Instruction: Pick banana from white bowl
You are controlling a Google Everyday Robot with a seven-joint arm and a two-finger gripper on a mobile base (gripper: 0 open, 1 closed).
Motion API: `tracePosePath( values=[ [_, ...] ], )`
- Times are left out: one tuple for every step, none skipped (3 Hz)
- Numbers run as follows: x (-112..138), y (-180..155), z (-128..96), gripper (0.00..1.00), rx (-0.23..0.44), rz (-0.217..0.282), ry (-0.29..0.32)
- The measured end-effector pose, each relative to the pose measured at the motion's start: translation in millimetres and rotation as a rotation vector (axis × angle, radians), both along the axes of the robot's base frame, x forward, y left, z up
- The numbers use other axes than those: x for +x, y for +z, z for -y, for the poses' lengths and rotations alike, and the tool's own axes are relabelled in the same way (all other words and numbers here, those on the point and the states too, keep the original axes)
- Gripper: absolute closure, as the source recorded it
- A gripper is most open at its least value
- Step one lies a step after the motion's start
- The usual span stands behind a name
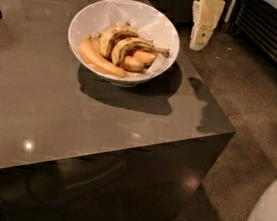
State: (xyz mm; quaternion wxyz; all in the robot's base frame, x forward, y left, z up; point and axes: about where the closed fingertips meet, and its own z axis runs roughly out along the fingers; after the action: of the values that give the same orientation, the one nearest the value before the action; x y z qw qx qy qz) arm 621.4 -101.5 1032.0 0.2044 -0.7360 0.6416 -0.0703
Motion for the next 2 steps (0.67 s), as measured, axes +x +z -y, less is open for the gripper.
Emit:
tracePosePath(
  values=[
    [15.2, -7.6, -11.0, 0.00, 0.022, -0.014, 0.016],
    [34.5, -21.2, -23.9, 0.00, 0.047, -0.049, 0.029]
  ],
)
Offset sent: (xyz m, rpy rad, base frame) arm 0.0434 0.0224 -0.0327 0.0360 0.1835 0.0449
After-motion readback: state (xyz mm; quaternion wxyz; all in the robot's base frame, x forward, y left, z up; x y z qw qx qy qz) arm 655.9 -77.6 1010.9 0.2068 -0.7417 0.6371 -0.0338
